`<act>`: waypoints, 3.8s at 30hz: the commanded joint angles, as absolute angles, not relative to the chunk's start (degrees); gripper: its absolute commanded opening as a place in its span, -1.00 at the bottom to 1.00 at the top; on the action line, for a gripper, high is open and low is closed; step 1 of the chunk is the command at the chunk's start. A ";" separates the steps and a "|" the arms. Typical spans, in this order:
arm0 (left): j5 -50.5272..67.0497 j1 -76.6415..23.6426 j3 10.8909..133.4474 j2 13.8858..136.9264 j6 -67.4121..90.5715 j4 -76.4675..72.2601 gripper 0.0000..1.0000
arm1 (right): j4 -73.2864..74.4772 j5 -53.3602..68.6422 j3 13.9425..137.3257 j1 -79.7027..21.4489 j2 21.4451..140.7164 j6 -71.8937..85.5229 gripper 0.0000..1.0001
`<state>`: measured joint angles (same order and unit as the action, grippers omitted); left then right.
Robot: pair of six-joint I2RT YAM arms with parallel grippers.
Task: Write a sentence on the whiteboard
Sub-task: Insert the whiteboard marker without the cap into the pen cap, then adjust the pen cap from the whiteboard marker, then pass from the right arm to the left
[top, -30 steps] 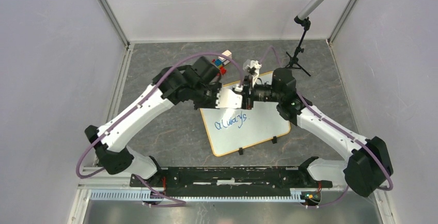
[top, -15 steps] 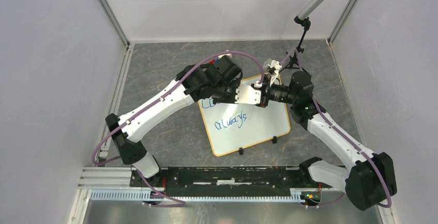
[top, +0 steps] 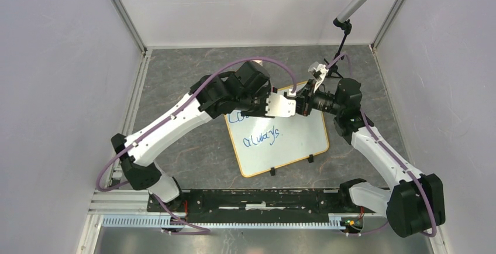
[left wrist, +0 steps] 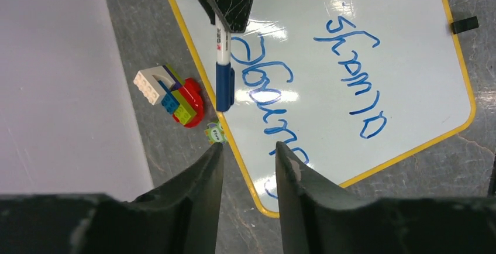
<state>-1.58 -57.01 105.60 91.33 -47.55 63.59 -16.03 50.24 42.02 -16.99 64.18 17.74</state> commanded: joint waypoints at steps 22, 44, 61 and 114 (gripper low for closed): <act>25.50 -44.69 101.97 84.07 -46.38 64.78 0.44 | -57.29 62.34 35.20 -16.76 64.34 50.31 -1.00; 27.69 -47.89 102.77 88.09 -42.30 64.46 -0.52 | -56.22 61.52 35.16 -18.94 65.22 49.73 -1.00; 26.37 -52.99 105.01 90.73 -37.32 58.62 -0.95 | -49.02 59.50 36.21 -23.13 65.82 44.37 -1.00; 21.62 -50.03 89.43 83.03 -37.69 54.93 -0.39 | -12.55 56.84 48.03 -29.03 66.21 19.48 -1.00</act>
